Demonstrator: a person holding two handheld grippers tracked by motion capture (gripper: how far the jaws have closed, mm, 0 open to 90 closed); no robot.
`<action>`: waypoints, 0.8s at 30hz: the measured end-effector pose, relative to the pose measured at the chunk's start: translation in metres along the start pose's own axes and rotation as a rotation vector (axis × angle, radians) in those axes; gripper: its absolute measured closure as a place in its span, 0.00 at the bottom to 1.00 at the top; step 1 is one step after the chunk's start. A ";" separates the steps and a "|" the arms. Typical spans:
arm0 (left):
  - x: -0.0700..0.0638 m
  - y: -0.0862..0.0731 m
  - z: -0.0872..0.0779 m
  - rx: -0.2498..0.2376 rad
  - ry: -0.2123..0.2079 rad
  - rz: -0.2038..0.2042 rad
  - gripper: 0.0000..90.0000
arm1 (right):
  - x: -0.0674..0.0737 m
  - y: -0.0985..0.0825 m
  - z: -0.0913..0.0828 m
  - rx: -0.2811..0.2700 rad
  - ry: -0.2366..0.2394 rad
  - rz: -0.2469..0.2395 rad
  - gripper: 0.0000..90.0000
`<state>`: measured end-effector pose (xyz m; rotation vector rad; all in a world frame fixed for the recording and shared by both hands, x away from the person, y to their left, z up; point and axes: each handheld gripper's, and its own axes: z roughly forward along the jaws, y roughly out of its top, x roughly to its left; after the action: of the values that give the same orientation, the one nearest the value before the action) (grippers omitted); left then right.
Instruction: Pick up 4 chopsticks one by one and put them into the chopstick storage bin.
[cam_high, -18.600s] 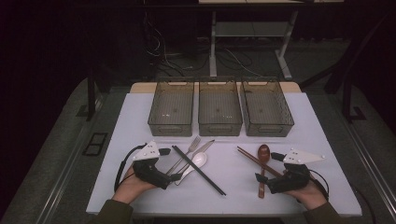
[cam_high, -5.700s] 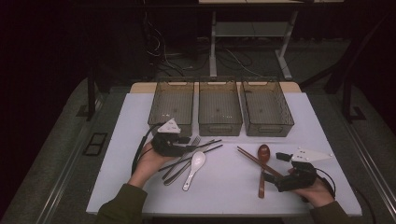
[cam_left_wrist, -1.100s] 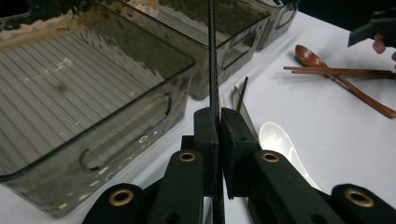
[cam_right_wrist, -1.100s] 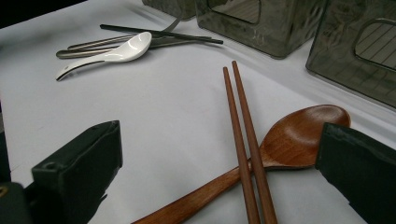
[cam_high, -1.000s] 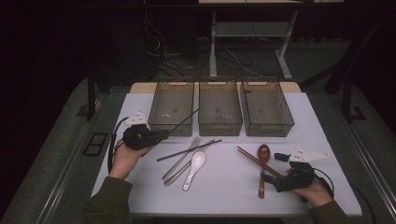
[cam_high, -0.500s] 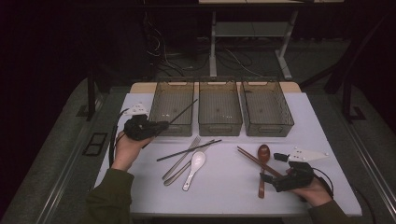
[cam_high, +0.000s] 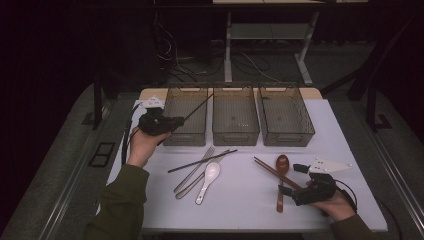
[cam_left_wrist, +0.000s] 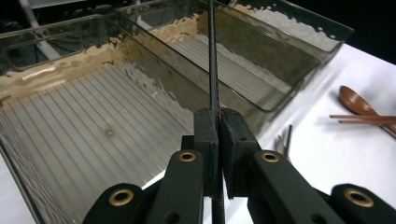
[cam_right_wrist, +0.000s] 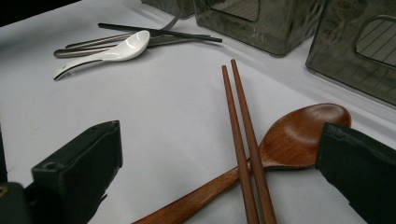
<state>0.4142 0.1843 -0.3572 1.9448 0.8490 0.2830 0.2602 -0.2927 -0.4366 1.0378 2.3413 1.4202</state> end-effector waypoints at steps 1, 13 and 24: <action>0.002 0.003 0.003 0.004 0.005 0.000 0.94 | 0.000 0.000 0.000 -0.001 0.000 0.001 0.00; 0.024 0.021 0.026 0.025 0.074 -0.027 0.94 | 0.000 0.000 0.000 -0.001 0.001 0.008 0.00; 0.042 0.018 0.045 0.073 0.154 -0.039 0.94 | -0.001 0.000 -0.001 -0.007 0.001 0.007 0.00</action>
<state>0.4762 0.1764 -0.3714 1.9906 1.0092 0.3876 0.2600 -0.2940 -0.4361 1.0442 2.3334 1.4306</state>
